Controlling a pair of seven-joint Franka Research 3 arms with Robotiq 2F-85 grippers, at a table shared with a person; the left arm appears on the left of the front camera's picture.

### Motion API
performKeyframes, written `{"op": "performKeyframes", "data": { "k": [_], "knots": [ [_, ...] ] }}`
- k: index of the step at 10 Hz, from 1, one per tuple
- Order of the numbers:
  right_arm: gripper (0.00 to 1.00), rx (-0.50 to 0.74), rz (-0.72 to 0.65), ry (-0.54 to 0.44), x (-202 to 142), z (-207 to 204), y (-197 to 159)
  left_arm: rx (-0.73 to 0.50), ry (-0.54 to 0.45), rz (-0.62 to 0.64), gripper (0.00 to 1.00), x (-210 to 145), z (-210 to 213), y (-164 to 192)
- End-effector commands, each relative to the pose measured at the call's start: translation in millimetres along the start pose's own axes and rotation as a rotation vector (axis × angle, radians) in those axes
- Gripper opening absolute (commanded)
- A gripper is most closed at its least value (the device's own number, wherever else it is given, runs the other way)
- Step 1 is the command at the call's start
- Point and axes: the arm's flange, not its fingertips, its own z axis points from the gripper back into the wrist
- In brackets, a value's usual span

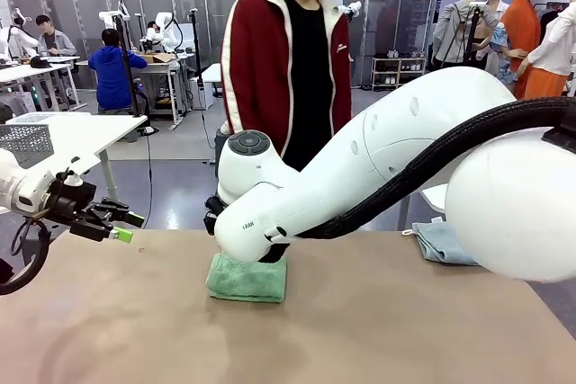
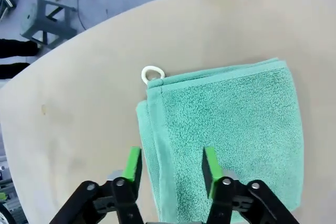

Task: Fold the towels and place them in the basket.
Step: When a person lays out a Towel with hook on the table, fold it in half twice.

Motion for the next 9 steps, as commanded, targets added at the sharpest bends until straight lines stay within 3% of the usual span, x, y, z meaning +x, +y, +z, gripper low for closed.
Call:
{"op": "performKeyframes", "data": {
  "k": [1,3,6,9],
  "knots": [
    [0.78,0.029,-0.045,-0.026,-9.1,6.1,-10.5,-0.016,-0.001,-0.008,0.81,1.0,1.4,2.3],
    [0.78,-0.051,0.023,-0.01,-4.8,30.9,-32.2,-0.016,-0.001,-0.008,0.81,1.0,1.4,2.3],
    [0.78,-0.117,0.221,0.137,20.8,84.7,-80.4,-0.016,-0.001,-0.008,0.81,1.0,1.4,2.3],
    [0.78,-0.133,0.256,0.158,37.1,102.8,-102.9,-0.016,-0.001,-0.008,0.81,1.0,1.4,2.3]
  ]
}}
